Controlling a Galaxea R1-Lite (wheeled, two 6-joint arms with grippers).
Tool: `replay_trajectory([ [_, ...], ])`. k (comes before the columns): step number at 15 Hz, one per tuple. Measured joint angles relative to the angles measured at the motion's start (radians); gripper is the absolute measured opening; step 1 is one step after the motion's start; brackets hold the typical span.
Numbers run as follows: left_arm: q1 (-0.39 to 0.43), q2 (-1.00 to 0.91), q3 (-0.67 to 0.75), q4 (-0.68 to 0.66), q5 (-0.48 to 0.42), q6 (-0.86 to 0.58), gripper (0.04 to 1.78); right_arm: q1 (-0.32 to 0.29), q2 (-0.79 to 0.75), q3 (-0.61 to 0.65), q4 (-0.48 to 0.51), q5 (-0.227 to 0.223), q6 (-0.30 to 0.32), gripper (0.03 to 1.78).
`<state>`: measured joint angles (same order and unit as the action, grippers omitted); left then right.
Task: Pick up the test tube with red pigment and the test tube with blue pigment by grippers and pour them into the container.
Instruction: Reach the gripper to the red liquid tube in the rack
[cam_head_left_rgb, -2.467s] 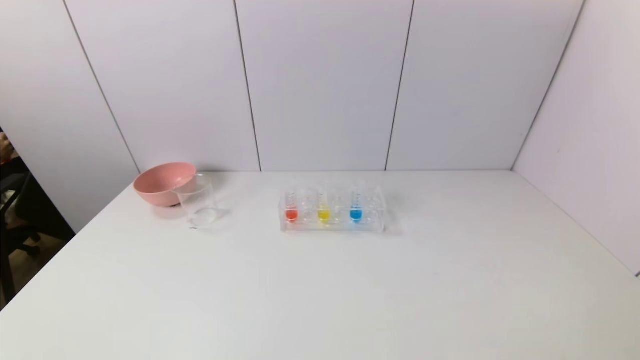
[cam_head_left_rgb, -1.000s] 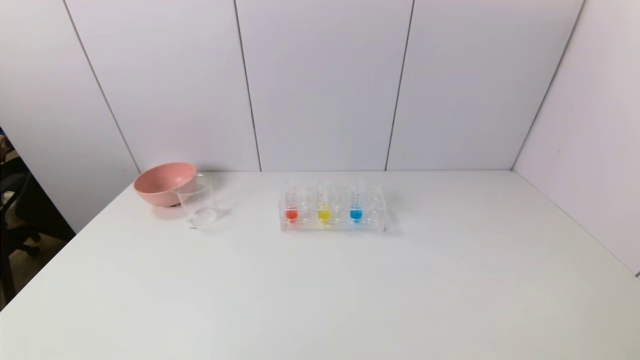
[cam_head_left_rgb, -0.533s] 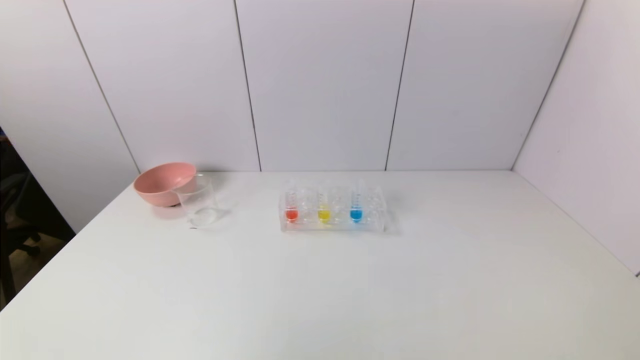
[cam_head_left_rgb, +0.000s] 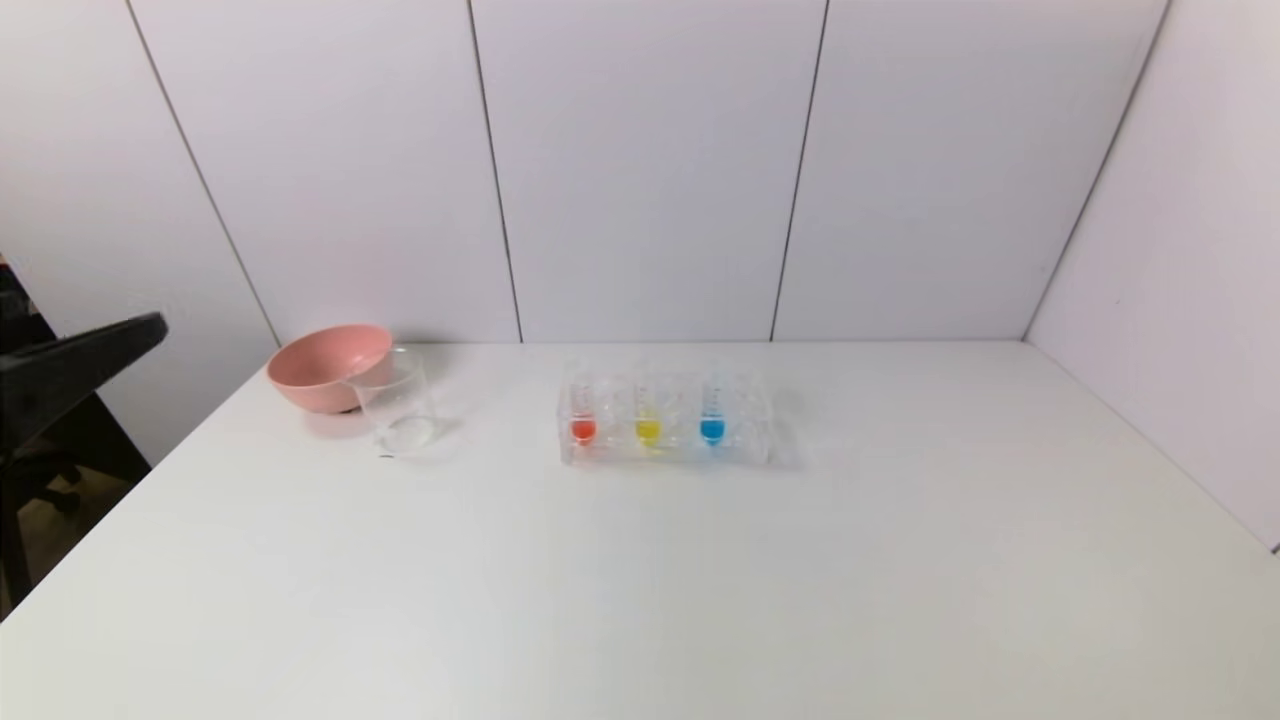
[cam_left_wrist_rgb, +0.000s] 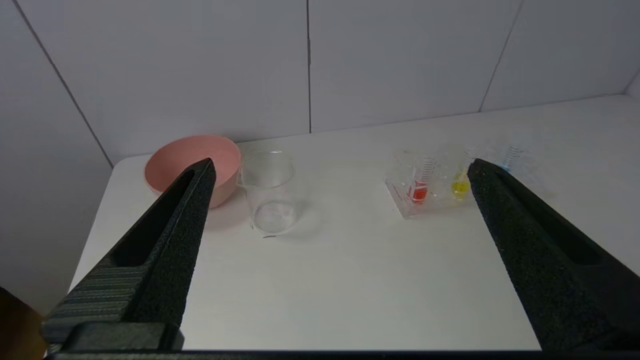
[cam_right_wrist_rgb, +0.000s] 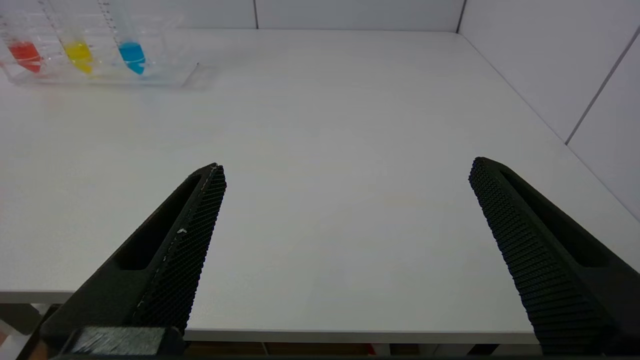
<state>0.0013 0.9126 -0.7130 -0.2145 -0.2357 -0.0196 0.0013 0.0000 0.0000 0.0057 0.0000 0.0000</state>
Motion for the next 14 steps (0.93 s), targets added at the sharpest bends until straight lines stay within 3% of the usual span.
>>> replay_trajectory([
  [5,-0.001,0.277,-0.120,-0.150,-0.063,0.001,1.76,0.000,0.000,0.000,0.000,0.000,0.000,1.77],
  [14,-0.057,0.645,-0.227,-0.435,-0.302,0.003,1.76,0.000,0.000,0.000,0.000,0.000,0.000,1.77],
])
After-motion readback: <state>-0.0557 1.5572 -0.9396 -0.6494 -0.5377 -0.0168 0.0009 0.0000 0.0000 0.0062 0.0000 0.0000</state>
